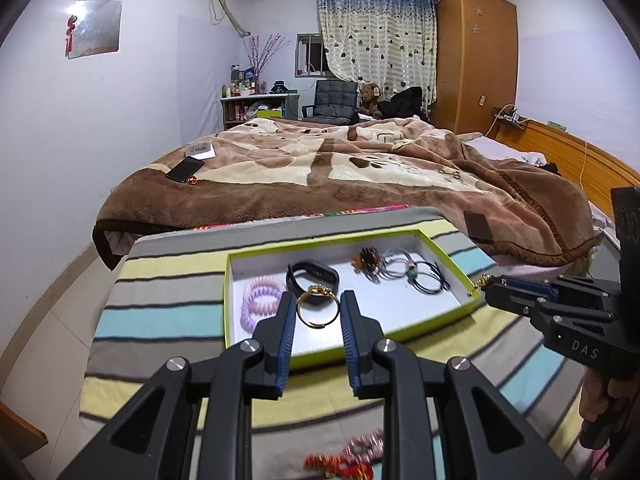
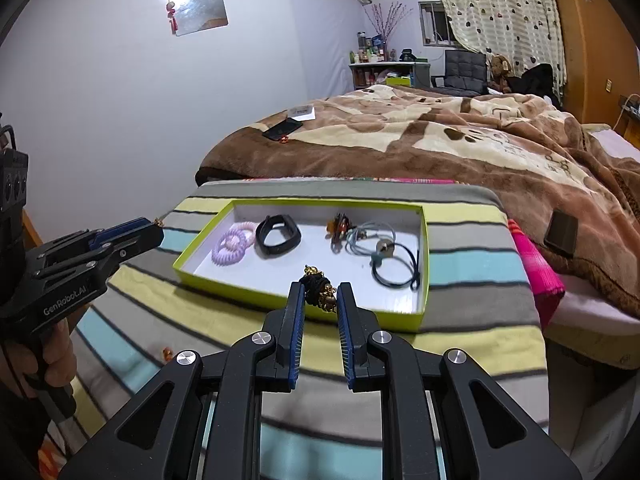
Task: Organize jewelry
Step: 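Carry the gold ring and gold beaded ornament into the lime-green box with both grippers, then open the left gripper to release the ring while the right gripper releases the ornament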
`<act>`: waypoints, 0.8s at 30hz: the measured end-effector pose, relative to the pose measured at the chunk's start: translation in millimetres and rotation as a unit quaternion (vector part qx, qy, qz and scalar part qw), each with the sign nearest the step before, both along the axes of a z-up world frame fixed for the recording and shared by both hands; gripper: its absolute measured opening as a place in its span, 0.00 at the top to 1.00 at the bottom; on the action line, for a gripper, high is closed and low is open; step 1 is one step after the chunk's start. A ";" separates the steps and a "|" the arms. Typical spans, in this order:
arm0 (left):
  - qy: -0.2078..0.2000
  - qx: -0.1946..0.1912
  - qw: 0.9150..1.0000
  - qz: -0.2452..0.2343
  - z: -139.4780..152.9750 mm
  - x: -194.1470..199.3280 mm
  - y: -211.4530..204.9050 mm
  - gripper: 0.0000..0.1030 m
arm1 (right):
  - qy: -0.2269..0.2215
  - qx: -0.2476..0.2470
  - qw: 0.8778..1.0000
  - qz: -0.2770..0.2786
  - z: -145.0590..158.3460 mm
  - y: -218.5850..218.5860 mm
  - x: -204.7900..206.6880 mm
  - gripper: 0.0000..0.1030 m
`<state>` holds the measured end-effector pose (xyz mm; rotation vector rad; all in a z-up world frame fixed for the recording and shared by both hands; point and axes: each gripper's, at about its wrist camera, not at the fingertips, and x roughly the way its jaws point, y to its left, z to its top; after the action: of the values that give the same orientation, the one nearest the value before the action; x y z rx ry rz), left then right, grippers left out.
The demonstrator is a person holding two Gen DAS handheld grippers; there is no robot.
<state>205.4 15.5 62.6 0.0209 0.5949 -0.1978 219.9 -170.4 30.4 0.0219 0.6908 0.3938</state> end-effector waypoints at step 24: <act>0.096 0.013 0.995 -0.001 -63.4 87.9 -13.3 0.77 | 0.066 -0.037 0.997 -0.008 -52.6 18.6 96.4 0.84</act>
<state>293.3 2.2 -0.8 0.0286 0.7892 -0.1957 316.3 -151.8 -22.1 -0.0176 0.8343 0.3522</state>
